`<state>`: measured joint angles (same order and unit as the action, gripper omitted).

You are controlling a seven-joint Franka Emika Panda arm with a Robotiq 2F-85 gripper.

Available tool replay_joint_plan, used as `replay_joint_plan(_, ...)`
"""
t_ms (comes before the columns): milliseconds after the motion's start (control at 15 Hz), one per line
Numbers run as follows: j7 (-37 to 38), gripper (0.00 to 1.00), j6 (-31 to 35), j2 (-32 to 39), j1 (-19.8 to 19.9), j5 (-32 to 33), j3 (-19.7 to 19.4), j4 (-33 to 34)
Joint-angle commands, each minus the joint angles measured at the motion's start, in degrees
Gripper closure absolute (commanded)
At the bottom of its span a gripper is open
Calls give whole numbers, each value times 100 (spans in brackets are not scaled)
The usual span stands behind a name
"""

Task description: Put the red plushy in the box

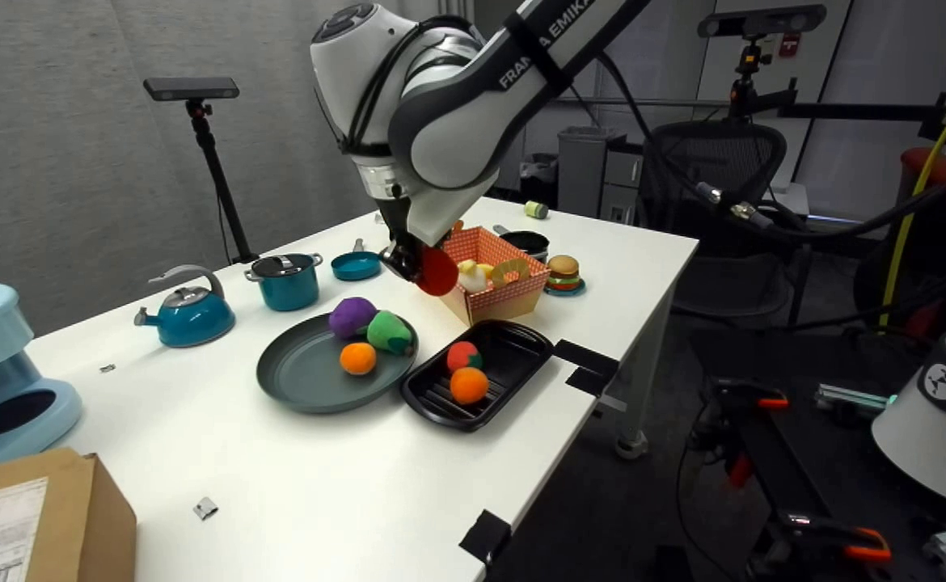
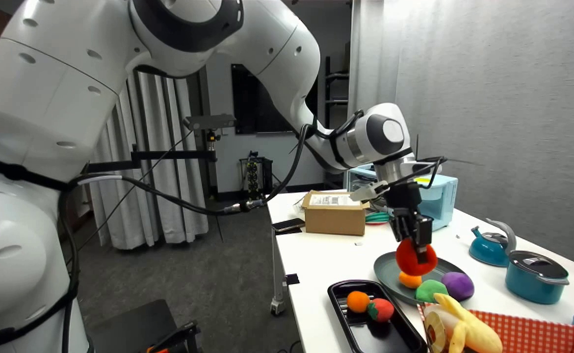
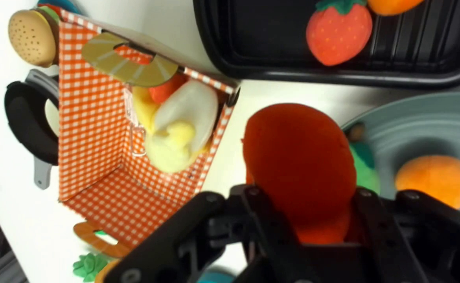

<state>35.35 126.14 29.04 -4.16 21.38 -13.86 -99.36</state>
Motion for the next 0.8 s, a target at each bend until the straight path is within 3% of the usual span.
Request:
replay_joint_plan(0, 553, 93, 114, -152, -53, 453, -253, 199)
replay_joint_plan(400, 1573, 93, -4, -188, -37, 1092, -538, 483)
replay_joint_plan(733, 2310, 93, -81, -194, 137, 1177, -602, 496)
